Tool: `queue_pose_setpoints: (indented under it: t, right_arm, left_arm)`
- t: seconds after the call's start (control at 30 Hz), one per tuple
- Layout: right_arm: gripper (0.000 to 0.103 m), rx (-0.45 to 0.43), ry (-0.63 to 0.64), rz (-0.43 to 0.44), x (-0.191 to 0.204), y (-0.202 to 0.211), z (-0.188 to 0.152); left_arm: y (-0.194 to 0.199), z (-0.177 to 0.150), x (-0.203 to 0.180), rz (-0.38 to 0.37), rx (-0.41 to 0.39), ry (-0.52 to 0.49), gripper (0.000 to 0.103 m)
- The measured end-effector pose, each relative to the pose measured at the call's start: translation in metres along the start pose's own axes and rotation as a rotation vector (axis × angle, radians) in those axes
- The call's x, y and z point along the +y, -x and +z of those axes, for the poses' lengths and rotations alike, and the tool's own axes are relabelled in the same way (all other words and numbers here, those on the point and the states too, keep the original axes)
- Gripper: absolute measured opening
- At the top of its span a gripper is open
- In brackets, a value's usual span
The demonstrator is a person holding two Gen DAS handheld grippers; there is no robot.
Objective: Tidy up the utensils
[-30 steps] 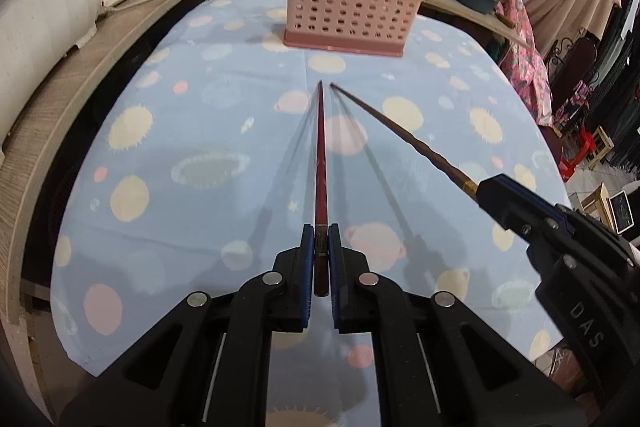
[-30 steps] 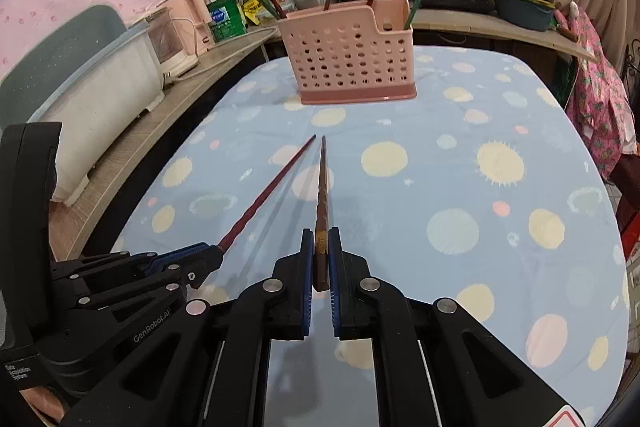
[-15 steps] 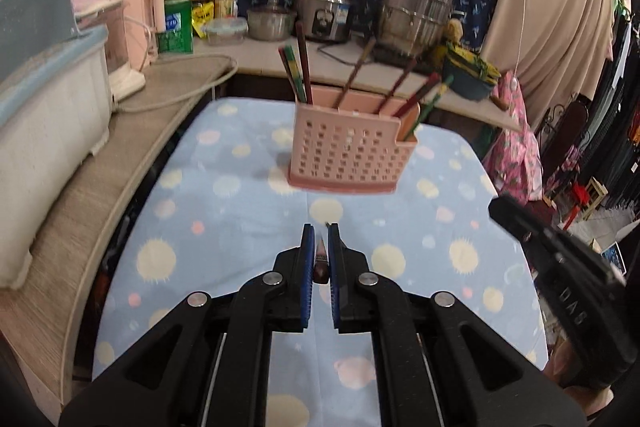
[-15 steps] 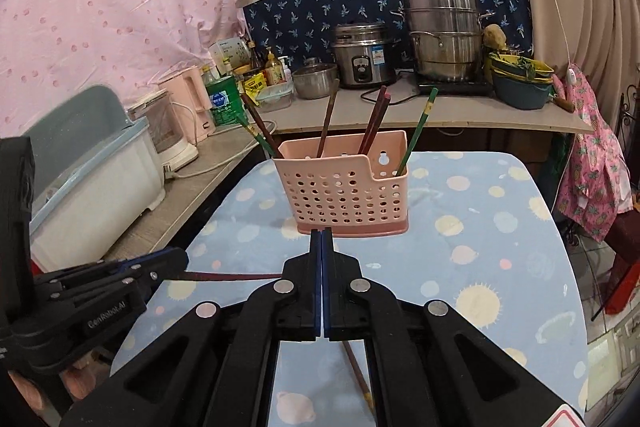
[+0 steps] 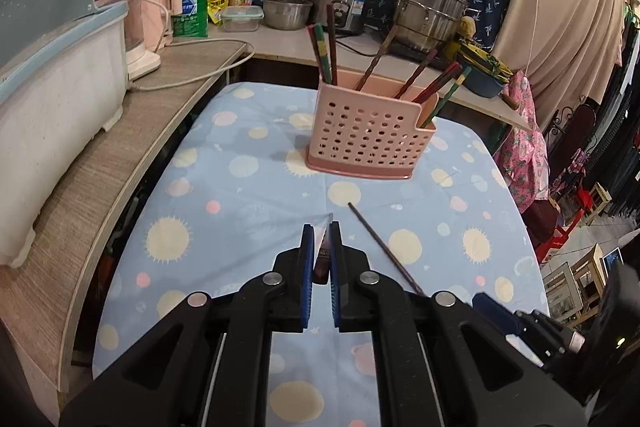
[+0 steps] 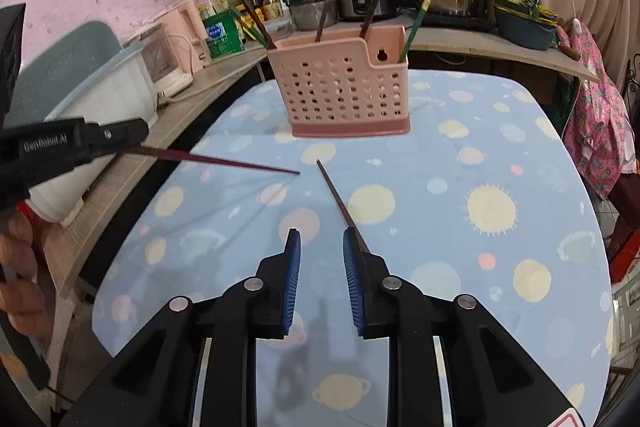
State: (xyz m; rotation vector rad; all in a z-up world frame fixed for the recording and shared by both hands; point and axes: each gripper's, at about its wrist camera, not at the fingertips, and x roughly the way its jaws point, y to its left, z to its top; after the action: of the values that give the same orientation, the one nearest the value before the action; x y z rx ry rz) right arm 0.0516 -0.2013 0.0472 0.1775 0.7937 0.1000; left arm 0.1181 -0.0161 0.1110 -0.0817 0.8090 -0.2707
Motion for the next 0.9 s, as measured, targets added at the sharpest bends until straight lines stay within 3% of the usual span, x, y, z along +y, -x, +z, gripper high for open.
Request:
queue_pose_setpoints:
  t: [0.27,0.83,0.9]
  right_arm:
    - [0.023,0.121,-0.021,-0.061,-0.021,-0.021,-0.053]
    - [0.024,0.142,0.046,-0.124,-0.044,-0.065,-0.048]
    - [0.012,0.142,0.054,-0.119,-0.042,-0.064,-0.048]
  left_arm:
    - [0.0,-0.017,0.005,0.002,0.033,0.009,0.007]
    - [-0.001,-0.019,-0.003,0.012,0.046,-0.004,0.007]
    - [0.0,-0.018,-0.004,0.012,0.043,-0.005,0.007]
